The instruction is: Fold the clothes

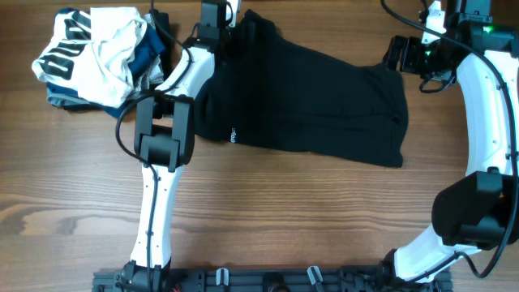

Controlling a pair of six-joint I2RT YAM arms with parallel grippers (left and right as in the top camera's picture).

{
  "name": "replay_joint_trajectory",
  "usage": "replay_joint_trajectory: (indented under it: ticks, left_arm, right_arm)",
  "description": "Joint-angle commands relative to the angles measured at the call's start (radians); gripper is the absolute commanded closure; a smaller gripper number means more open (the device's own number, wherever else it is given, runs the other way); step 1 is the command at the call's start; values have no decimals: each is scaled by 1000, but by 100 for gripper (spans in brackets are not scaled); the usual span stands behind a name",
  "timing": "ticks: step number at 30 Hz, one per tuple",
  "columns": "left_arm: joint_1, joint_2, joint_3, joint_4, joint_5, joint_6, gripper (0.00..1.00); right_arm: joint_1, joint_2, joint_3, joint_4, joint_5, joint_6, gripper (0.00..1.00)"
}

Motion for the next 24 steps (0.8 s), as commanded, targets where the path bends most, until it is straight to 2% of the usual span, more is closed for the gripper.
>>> replay_joint_trajectory:
  ticks: [1,6,9,11,16,18,24]
  left_arm:
    - [-10,22,23,42,11,19,6]
    - [-29,55,23,48,14,16,15]
    - [-42,71,23,43,1,20,28]
    - [-45,70,25,48,-24,19,67]
    - [-45,53,58,31,-24,16,92]
    - [-45,15,62,5,-36,16,96]
    - [-40,-174,62,-140,-50,19,96]
  right_arm:
    - [3,13,13,2,17,-2,1]
    - [3,13,13,2,17,0,0]
    - [3,13,13,2,17,0,1]
    - [2,13,13,2,17,1,0]
    - [3,13,13,7,18,0,1]
    - [3,13,13,12,17,1,1]
    - [3,13,13,19,16,2,1]
